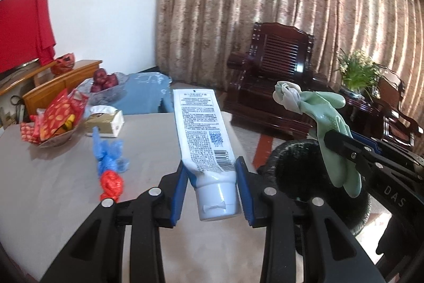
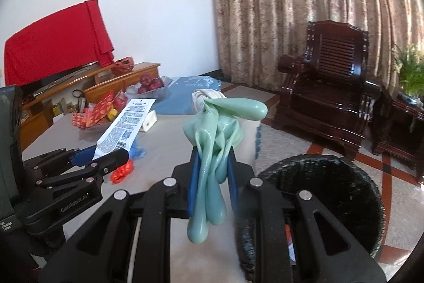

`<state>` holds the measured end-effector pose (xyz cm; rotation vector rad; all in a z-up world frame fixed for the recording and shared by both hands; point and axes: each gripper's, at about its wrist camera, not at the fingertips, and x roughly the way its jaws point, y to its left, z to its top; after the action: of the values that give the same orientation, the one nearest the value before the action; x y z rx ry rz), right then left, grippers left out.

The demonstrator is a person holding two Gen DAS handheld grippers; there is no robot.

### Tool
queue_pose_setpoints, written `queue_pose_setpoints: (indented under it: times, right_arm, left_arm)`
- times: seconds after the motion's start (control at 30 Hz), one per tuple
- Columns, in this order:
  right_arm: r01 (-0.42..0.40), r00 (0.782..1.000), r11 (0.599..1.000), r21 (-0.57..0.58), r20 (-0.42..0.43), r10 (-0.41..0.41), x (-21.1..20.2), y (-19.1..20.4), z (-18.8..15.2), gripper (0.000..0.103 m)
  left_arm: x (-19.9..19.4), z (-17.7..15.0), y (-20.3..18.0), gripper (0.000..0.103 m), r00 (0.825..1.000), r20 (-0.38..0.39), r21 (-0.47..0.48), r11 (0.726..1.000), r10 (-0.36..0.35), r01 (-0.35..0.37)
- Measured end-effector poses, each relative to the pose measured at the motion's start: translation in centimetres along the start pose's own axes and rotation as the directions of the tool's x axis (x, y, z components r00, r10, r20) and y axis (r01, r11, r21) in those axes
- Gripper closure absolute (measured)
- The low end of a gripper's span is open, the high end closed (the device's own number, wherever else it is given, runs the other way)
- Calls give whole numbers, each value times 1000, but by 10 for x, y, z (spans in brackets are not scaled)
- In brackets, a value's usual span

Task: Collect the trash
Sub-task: 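Lift the tube and glove and carry them over the black bin, then open both grippers to drop the tube and glove into the bin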

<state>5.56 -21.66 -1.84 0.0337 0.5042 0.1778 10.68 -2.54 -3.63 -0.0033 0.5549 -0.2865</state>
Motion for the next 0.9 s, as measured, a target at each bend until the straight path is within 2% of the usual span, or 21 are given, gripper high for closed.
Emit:
queue_pose_setpoints:
  times: [0.37, 0.9]
  right_arm:
    - [111, 994, 993, 43, 7, -111, -20, -51, -12, 84]
    - [251, 968, 963, 99, -9, -251, -34, -127, -29, 84]
  left_arm:
    - [17, -1, -50, 67, 997, -17, 61, 995, -81, 82]
    - [57, 5, -129, 68, 976, -39, 138, 967, -213, 216]
